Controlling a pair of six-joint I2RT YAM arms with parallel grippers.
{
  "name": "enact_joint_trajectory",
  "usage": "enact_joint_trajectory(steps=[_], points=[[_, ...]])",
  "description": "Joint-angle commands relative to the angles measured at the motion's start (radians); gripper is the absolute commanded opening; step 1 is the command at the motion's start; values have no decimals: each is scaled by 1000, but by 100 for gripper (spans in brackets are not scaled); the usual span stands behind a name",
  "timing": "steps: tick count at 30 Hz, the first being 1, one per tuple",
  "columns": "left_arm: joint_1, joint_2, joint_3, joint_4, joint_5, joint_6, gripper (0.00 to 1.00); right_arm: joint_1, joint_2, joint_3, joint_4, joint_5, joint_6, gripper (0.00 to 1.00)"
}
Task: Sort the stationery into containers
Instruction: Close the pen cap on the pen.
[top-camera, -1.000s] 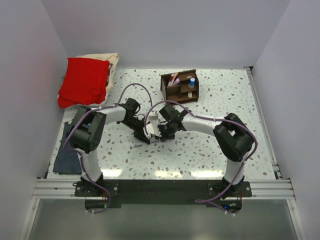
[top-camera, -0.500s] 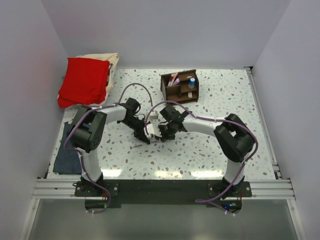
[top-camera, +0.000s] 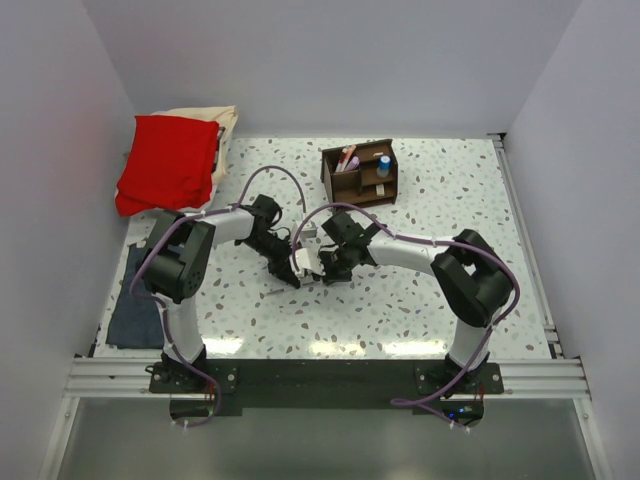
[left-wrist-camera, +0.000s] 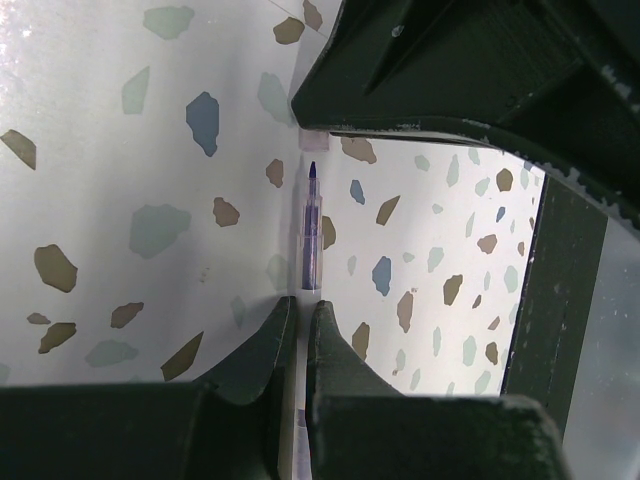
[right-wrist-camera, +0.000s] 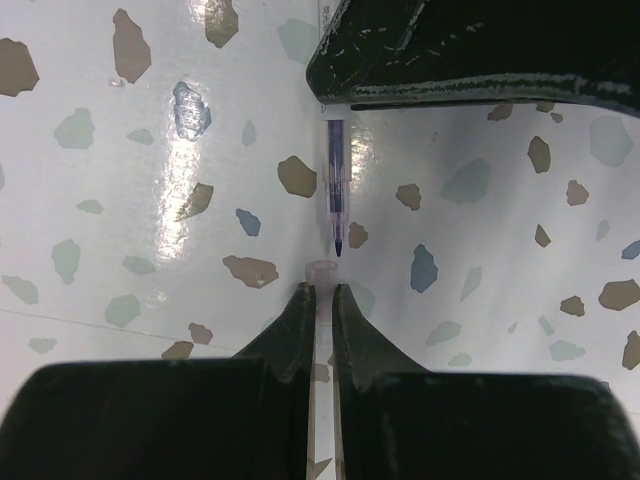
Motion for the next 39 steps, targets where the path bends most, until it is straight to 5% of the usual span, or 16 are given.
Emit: enact_joint_trajectory(steps=[1, 39], points=[[2, 52, -2, 31, -139, 51, 0, 4, -39, 5, 37, 0, 21, 0], [-7, 92, 57, 39, -123, 22, 0, -7, -19, 47, 51, -46, 27, 0]])
